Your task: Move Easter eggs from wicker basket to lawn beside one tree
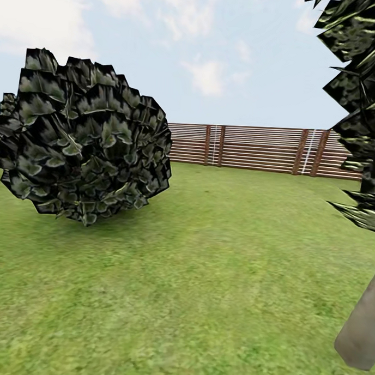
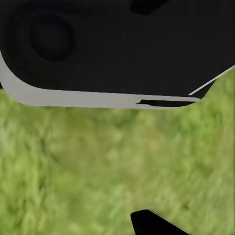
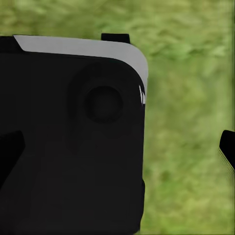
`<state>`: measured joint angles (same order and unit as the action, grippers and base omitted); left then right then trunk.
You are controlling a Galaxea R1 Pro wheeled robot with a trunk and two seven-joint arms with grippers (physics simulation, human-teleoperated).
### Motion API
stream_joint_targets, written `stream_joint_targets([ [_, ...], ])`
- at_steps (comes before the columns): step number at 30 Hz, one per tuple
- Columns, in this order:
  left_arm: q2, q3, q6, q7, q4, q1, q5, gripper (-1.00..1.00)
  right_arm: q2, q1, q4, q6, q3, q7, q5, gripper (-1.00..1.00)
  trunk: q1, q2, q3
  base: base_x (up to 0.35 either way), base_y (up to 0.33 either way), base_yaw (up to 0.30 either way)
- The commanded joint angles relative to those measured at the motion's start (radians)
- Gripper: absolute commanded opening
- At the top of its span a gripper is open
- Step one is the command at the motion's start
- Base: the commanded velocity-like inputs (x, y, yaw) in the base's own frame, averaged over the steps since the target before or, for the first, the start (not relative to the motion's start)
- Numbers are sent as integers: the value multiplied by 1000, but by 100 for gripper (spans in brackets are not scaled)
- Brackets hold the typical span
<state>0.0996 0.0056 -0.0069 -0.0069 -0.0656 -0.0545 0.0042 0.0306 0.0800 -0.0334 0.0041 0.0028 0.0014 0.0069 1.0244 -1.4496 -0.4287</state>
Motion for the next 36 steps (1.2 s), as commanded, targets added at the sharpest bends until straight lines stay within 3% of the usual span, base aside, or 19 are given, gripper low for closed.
stream_joint_targets([
  [1, 0, 1, -1, -1, -2, -1, 0, 100, 0, 1, -2, 0, 0, 0, 1, 100, 1, 0, -1, 335, 0, 0],
  [36, 0, 1, -1, -1, -2, -1, 0, 100, 0, 1, -2, 0, 0, 0, 1, 100, 1, 0, -1, 336, 0, -3],
])
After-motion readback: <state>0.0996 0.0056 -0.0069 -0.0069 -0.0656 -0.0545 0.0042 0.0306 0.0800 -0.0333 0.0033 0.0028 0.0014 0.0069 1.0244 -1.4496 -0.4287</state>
